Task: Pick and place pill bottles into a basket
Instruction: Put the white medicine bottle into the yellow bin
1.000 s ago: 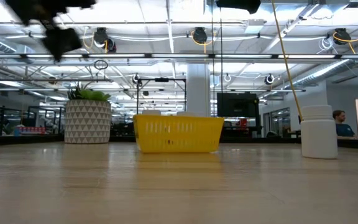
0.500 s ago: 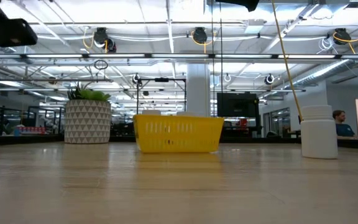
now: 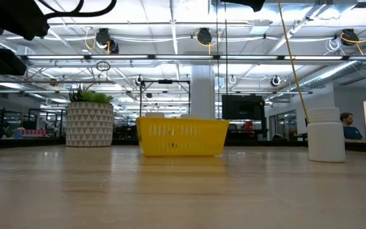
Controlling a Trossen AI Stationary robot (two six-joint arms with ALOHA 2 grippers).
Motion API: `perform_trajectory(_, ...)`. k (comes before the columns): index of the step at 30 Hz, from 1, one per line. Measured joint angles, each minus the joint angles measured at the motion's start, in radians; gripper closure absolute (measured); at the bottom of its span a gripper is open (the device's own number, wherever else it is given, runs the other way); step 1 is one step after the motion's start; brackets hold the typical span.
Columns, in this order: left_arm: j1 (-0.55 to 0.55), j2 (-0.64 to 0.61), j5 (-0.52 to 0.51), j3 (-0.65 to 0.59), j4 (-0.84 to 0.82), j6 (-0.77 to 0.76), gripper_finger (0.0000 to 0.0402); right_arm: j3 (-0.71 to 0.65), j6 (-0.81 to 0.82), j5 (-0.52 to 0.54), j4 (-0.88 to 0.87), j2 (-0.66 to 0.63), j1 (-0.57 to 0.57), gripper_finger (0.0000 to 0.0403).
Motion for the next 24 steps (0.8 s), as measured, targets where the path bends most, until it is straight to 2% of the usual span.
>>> perform_trajectory(10, -0.002, 0.007, -0.001, 0.0, 0.068, -0.002, 0.0112, 0.0, -0.001, -0.001, 0.0, 0.0, 0.0, 0.017)
perform_trajectory(24, -0.007, 0.007, 0.0, 0.001, 0.079, -0.034, 0.0118, 0.0, -0.002, -0.001, 0.0, 0.0, 0.0, 0.017)
